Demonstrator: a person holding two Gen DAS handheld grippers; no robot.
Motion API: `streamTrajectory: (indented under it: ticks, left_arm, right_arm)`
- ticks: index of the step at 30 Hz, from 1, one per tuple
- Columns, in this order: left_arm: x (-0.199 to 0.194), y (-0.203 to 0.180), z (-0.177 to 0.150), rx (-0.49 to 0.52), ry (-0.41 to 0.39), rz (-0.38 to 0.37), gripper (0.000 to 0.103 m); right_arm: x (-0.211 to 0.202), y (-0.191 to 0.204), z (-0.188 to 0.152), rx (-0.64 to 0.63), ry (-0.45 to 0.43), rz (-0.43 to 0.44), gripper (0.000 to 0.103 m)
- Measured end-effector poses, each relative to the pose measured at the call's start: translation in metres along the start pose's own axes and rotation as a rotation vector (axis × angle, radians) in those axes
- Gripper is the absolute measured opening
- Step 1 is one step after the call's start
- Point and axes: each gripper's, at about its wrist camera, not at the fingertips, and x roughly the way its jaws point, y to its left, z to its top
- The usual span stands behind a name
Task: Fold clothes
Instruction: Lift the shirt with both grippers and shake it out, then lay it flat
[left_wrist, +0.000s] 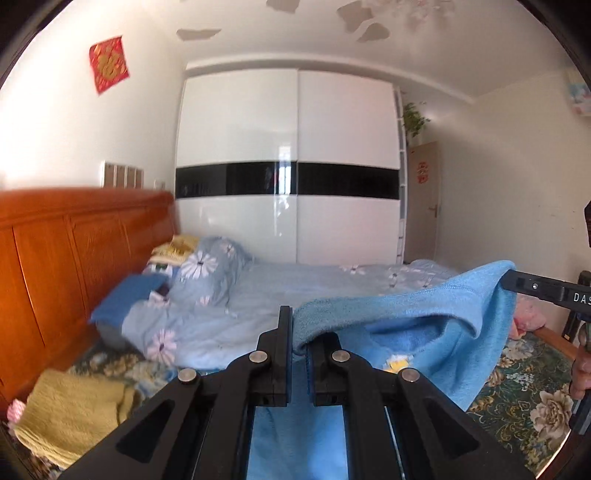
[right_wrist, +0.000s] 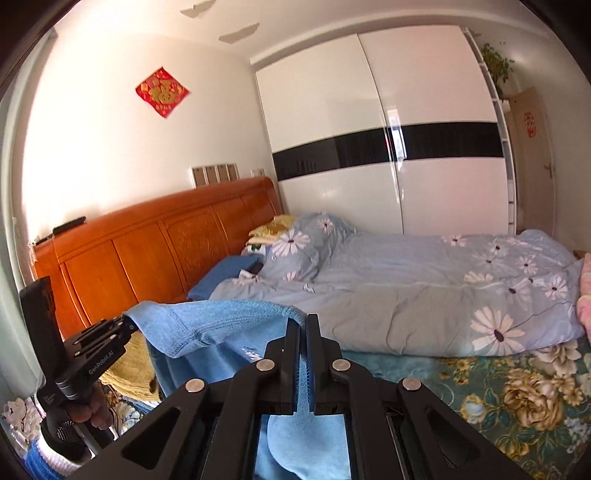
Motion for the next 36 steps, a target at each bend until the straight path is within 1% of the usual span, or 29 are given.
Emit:
streamTrajectory:
  ticks: [6,11,14,17,19,23,25,28,32,34,36]
  left_arm:
    - [-0.046,-0.016,0.013,0.044,-0.059,-0.031,0.006]
    - [-0.07,-0.027,0.015,0.072,-0.064,-0.052,0.006]
    - [-0.071,-0.034,0.016,0.099,-0.059,-0.065,0.006]
    - [-0.053,-0.042,0.01,0.118,-0.022,-0.077,0.007]
    - [-0.028,-0.05,-0.002,0.124,0.034,-0.084,0.007]
    - [0.039,-0.063,-0.044,0.113,0.189,-0.101,0.007]
    - [0.071,-0.067,-0.07,0.104,0.263,-0.105,0.007]
    - [0.12,-0.074,-0.11,0.1,0.37,-0.095,0.007]
    - [0.175,-0.077,-0.156,0.081,0.489,-0.076,0.007]
    - [0.2,-0.079,-0.172,0.074,0.527,-0.063,0.007]
    - [0.223,-0.081,-0.181,0.074,0.552,-0.052,0.007]
  right_arm:
    - [-0.064,0.015,0.005,-0.039,-0.08,-0.001,0.003]
    - [-0.109,0.026,0.0,-0.08,-0.125,-0.002,0.003]
    - [-0.127,0.027,0.0,-0.099,-0.14,-0.01,0.003]
    - [-0.129,0.02,-0.001,-0.102,-0.132,-0.026,0.003]
    - [-0.119,0.011,-0.004,-0.1,-0.105,-0.049,0.003]
    - [-0.068,-0.024,-0.024,-0.063,0.003,-0.094,0.003]
    - [-0.038,-0.046,-0.043,-0.025,0.07,-0.108,0.003]
    - [0.006,-0.082,-0.081,0.033,0.168,-0.13,0.003]
    - [0.061,-0.123,-0.132,0.085,0.292,-0.147,0.003]
    - [0.086,-0.14,-0.148,0.108,0.341,-0.147,0.003]
    - [0.113,-0.161,-0.16,0.131,0.38,-0.15,0.003]
